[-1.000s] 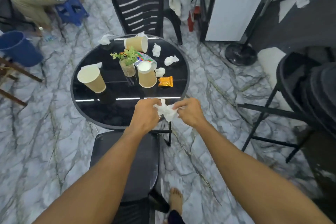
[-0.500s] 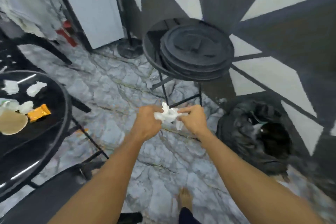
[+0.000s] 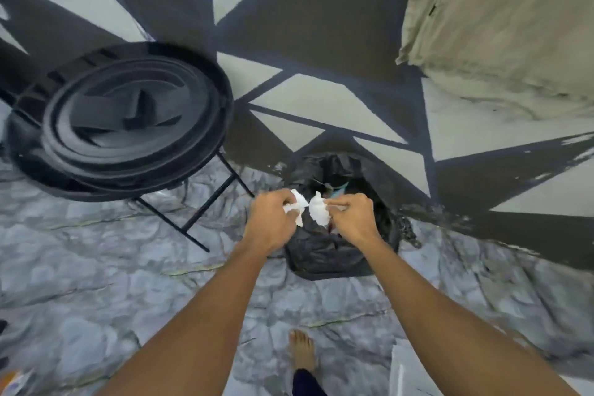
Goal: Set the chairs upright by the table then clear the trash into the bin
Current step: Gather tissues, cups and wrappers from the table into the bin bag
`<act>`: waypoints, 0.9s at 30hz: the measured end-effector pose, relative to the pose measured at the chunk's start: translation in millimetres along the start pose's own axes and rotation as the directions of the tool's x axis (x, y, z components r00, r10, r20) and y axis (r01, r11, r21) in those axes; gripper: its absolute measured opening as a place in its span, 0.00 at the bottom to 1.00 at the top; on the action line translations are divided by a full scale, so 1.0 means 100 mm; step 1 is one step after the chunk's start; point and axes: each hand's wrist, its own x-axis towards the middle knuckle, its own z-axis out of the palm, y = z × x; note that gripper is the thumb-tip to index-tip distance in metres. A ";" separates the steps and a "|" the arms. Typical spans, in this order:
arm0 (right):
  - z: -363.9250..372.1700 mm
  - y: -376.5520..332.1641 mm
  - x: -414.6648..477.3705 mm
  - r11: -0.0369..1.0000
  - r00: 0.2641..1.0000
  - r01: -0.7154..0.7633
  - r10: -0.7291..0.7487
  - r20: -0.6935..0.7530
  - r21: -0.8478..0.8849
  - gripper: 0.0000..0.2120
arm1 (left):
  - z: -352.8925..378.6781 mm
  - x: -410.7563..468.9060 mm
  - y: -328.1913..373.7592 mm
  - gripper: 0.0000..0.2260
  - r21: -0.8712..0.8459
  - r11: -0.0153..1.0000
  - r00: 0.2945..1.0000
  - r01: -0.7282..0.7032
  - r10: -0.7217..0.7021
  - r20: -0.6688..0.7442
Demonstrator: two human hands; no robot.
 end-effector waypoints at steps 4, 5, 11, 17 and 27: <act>-0.33 0.38 0.25 0.994 0.992 -0.095 0.090 -0.091 -0.048 0.11 | 0.49 0.41 0.26 0.07 0.057 0.997 0.998 -0.045 0.042 0.056; -0.37 0.49 0.34 0.993 0.990 -0.093 0.085 -0.110 -0.072 0.10 | 0.62 0.51 0.31 0.06 0.072 0.996 0.996 -0.059 0.053 0.071; -0.37 1.10 0.83 0.961 0.961 -0.258 0.245 -0.127 -0.101 0.12 | 1.26 1.02 0.40 0.04 0.075 0.993 0.983 -0.089 0.076 0.170; -0.32 1.35 1.14 0.933 0.944 -0.322 0.304 -0.126 -0.159 0.11 | 1.69 1.31 0.29 0.12 0.094 0.993 0.971 -0.068 0.044 0.234; -0.31 1.47 1.36 0.912 0.953 -0.304 0.295 -0.077 -0.275 0.22 | 1.95 1.58 0.27 0.18 0.130 0.989 0.946 -0.065 0.020 0.324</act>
